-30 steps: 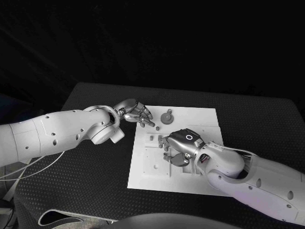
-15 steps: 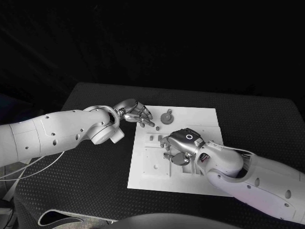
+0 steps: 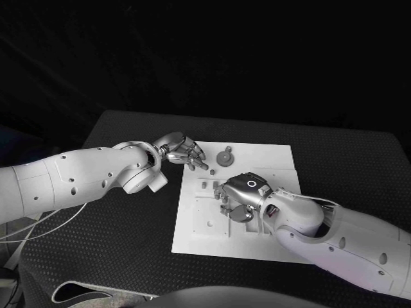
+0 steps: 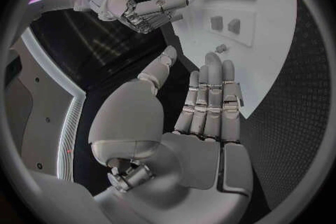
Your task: Assemble the parts on the task board
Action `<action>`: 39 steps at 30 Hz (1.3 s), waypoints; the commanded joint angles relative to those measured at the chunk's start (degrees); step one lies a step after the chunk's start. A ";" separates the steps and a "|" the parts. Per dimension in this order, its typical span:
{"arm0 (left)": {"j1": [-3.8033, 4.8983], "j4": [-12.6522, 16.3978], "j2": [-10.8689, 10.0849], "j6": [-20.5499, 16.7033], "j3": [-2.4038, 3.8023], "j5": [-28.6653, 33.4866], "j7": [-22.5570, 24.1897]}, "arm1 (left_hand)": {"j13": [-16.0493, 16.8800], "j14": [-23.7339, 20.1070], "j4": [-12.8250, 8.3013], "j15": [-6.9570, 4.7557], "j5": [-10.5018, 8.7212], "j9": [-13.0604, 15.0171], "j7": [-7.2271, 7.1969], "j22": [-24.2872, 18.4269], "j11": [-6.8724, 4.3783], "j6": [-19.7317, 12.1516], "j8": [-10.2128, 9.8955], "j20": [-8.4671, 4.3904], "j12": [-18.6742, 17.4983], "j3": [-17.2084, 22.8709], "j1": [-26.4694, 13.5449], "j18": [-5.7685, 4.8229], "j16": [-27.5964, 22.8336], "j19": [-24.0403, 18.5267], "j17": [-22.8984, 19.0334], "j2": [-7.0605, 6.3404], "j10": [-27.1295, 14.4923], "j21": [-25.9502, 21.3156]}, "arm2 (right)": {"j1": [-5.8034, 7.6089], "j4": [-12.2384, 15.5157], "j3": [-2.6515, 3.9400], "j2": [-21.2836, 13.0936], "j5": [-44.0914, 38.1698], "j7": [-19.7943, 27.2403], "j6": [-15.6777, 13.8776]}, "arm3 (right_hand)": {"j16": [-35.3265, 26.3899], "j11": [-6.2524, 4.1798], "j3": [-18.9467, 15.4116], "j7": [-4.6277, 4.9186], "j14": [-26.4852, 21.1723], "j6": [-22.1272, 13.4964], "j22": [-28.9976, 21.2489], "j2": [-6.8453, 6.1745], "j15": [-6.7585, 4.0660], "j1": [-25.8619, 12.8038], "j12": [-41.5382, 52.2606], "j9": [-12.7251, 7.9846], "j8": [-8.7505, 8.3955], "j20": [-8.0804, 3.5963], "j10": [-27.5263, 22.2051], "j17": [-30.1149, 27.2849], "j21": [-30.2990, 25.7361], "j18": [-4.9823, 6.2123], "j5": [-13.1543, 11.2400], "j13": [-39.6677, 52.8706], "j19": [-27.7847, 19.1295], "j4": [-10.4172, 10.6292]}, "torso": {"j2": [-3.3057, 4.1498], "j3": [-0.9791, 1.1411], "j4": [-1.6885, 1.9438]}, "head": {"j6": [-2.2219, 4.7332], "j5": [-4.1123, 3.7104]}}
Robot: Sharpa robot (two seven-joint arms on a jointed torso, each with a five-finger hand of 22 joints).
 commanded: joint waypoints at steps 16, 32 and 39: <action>0.06 0.12 0.09 0.61 0.03 0.16 0.50 | 0.02 0.54 -0.01 -0.01 -0.24 -0.12 -0.02 0.08 -0.16 -0.54 0.19 -0.09 0.40 0.35 -0.28 -0.44 -0.40 0.29 0.12 -0.22 -0.42 -0.06 | 0.13 -0.55 -0.16 0.59 -1.56 0.15 1.82 | 0.44 0.72 -0.01 -0.55 0.31 2.59 0.75 2.10 -0.39 0.11 0.52 -0.05 1.22 0.01 1.16 -0.09 0.03 2.44 0.22 -0.76 -0.09 0.09 | 0.00 0.05 -0.04 | -0.16 -0.01; 0.07 0.07 0.11 0.65 0.03 0.28 0.53 | 0.02 0.56 -0.02 -0.02 -0.24 -0.13 -0.02 0.09 -0.16 -0.55 0.22 -0.10 0.43 0.36 -0.33 -0.43 -0.43 0.30 0.17 -0.20 -0.44 -0.06 | 0.12 -1.56 -0.58 1.44 -1.72 0.28 2.52 | 0.48 0.62 -0.06 -0.67 0.31 2.88 0.77 2.27 -0.49 0.06 0.59 -0.09 1.33 -0.02 1.41 -0.09 0.07 2.44 0.22 -0.89 -0.08 0.06 | 0.02 0.06 -0.01 | -0.20 -0.05; 0.07 0.01 0.12 0.66 0.03 0.38 0.53 | 0.02 0.55 -0.01 -0.02 -0.24 -0.15 -0.01 0.09 -0.15 -0.58 0.22 -0.09 0.44 0.34 -0.40 -0.44 -0.46 0.29 0.20 -0.24 -0.47 -0.07 | 0.12 -1.72 -0.78 1.51 -1.71 0.22 2.33 | 0.53 0.38 0.06 -0.90 0.29 3.43 0.79 3.13 -0.71 0.25 0.93 -0.12 1.55 -0.06 2.12 -0.09 0.11 2.44 0.23 -0.91 -0.11 0.02 | 0.02 0.05 -0.02 | -0.34 0.03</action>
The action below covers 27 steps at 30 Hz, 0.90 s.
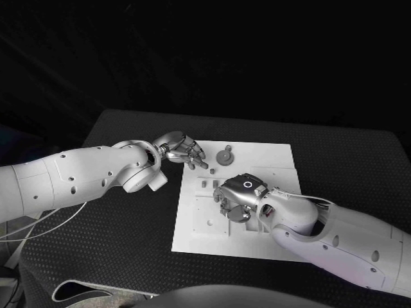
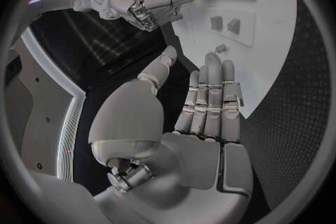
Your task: Assemble the parts on the task board
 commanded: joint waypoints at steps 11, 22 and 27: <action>0.05 0.05 0.14 0.67 0.04 0.41 0.53 | 0.02 0.55 0.03 -0.01 -0.24 -0.08 0.00 0.06 0.04 -0.61 0.23 -0.08 0.22 0.32 -0.51 -0.45 -0.29 0.29 0.12 -0.23 -0.33 -0.07 | -0.02 0.08 -0.04 0.00 -1.08 0.05 0.29 | 0.50 -0.69 0.34 0.07 0.18 2.24 0.88 2.87 -1.04 1.25 1.08 -0.07 0.73 -0.46 1.69 0.01 0.36 2.53 0.23 0.34 -0.23 -0.09 | -0.03 0.00 -0.09 | -0.15 0.07; 0.05 0.01 0.15 0.70 0.04 0.42 0.48 | 0.01 0.55 0.03 -0.01 -0.24 -0.09 0.01 0.06 0.05 -0.62 0.25 -0.09 0.23 0.33 -0.55 -0.44 -0.32 0.29 0.15 -0.20 -0.35 -0.08 | -0.02 0.13 -0.05 -0.04 -1.53 -0.22 -0.46 | 0.58 -1.03 0.45 -0.21 0.25 3.00 0.92 3.81 -1.36 1.82 1.53 -0.03 1.06 -0.53 2.38 0.04 0.53 2.53 0.24 0.63 -0.25 -0.11 | -0.01 0.01 -0.12 | -0.23 0.06; 0.05 0.02 0.19 0.70 0.04 0.42 0.50 | 0.01 0.55 0.02 -0.01 -0.24 -0.10 0.01 0.06 0.05 -0.63 0.25 -0.09 0.23 0.34 -0.56 -0.44 -0.33 0.29 0.17 -0.19 -0.36 -0.08 | -0.02 0.27 -0.05 -0.07 -2.18 -0.66 -1.25 | 0.48 -1.39 6.89 -0.34 0.67 4.10 0.57 2.42 -1.77 2.30 2.07 -0.30 1.23 -0.27 3.23 -0.09 0.52 2.53 0.22 1.09 0.50 0.62 | -0.03 -0.01 -0.08 | -0.22 0.01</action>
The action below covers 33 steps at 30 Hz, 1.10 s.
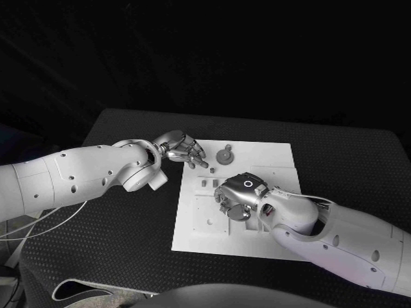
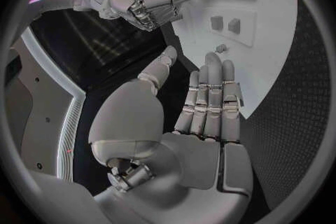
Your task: Assemble the parts on the task board
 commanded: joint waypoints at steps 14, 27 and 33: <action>0.06 0.07 0.11 0.67 0.03 0.35 0.46 | 0.01 0.57 0.00 -0.02 -0.24 -0.10 -0.04 0.09 0.05 -0.30 0.27 -0.10 0.25 0.36 -0.58 -0.43 -0.36 0.30 0.11 -0.18 -0.40 -0.08 | -0.03 0.75 -0.01 -0.17 -2.45 -0.80 -2.10 | 0.27 -0.67 5.50 -0.30 0.42 2.51 0.67 -0.24 -1.02 -1.30 1.64 0.32 0.87 -0.51 1.85 -0.06 0.59 2.63 0.34 1.58 1.25 -0.22 | 0.00 -0.01 0.00 | -0.03 -0.01; 0.06 0.11 0.07 0.67 0.03 0.35 0.42 | 0.01 0.58 -0.02 -0.02 -0.24 -0.12 -0.03 0.09 0.06 -0.34 0.28 -0.11 0.27 0.38 -0.58 -0.43 -0.39 0.30 0.15 -0.19 -0.44 -0.08 | -0.03 0.91 -0.09 -0.08 -2.47 -0.46 -2.22 | 0.27 -0.88 5.78 -0.44 0.49 2.75 0.69 -0.57 -1.23 -1.47 1.96 0.56 1.11 -0.61 2.22 -0.02 0.66 2.63 0.34 1.96 1.36 -0.24 | 0.01 -0.03 0.03 | -0.06 -0.01; 0.06 0.17 0.05 0.68 0.03 0.35 0.41 | 0.01 0.58 -0.02 -0.02 -0.24 -0.13 -0.03 0.10 0.07 -0.35 0.28 -0.11 0.28 0.39 -0.59 -0.43 -0.40 0.30 0.17 -0.20 -0.45 -0.08 | -0.03 0.80 -0.63 -0.08 -2.50 -0.39 -1.90 | 0.27 -0.91 5.82 -0.46 0.50 2.77 0.70 -0.63 -1.26 -1.48 1.99 0.59 1.13 -0.62 2.25 -0.02 0.67 2.63 0.34 2.00 1.36 -0.25 | -0.01 -0.06 -0.03 | -0.14 0.04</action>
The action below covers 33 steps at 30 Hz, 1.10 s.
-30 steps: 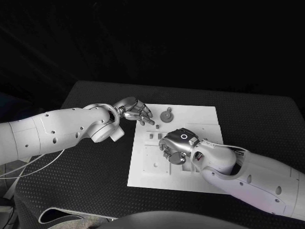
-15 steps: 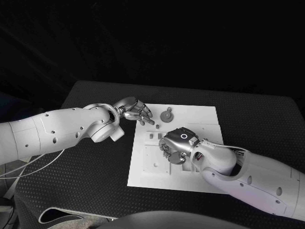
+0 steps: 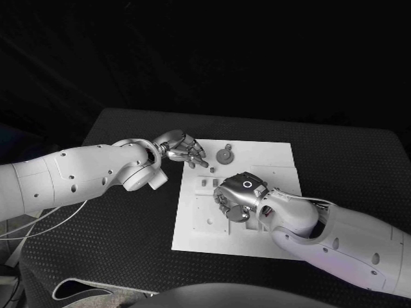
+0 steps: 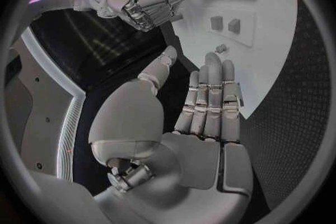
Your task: Assemble the parts on the task board
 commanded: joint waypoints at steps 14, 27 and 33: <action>0.06 0.15 0.06 0.66 0.04 0.33 0.44 | 0.01 0.45 -0.03 0.12 -0.24 -0.10 -0.02 0.07 0.08 -0.40 0.31 -0.11 0.30 0.42 -0.58 -0.42 -0.24 0.30 0.13 -0.21 -0.50 -0.09 | -0.02 -0.57 -0.74 0.30 -1.17 0.21 0.57 | 0.26 -0.03 0.51 0.07 -0.04 0.44 0.70 0.24 -0.35 0.11 0.30 0.11 0.29 -0.48 0.55 0.06 0.23 3.03 0.17 0.03 0.63 -0.07 | 0.02 -0.01 0.06 | -0.08 -0.02; 0.06 0.14 0.10 0.69 0.04 0.33 0.48 | 0.02 0.46 -0.04 0.12 -0.24 -0.12 -0.02 0.07 0.08 -0.42 0.33 -0.11 0.33 0.45 -0.58 -0.42 -0.27 0.30 0.18 -0.22 -0.53 -0.09 | -0.03 -1.34 -1.20 0.64 -1.30 0.48 0.95 | 0.26 -0.06 0.58 0.05 -0.04 0.46 0.70 0.20 -0.37 0.10 0.34 0.16 0.33 -0.50 0.57 0.07 0.23 3.03 0.17 0.10 0.63 -0.07 | 0.01 0.02 0.05 | -0.07 0.08; 0.06 0.16 0.06 0.68 0.04 0.33 0.45 | 0.02 0.46 -0.04 0.12 -0.24 -0.13 -0.01 0.08 0.08 -0.43 0.34 -0.11 0.34 0.46 -0.57 -0.42 -0.29 0.30 0.20 -0.22 -0.54 -0.09 | -0.04 -1.32 -1.61 0.55 -0.26 0.98 2.09 | 0.26 -0.07 0.59 0.05 -0.04 0.48 0.71 0.16 -0.38 0.07 0.36 0.18 0.34 -0.50 0.59 0.07 0.24 3.03 0.17 0.14 0.63 -0.07 | 0.01 -0.01 0.04 | -0.02 0.14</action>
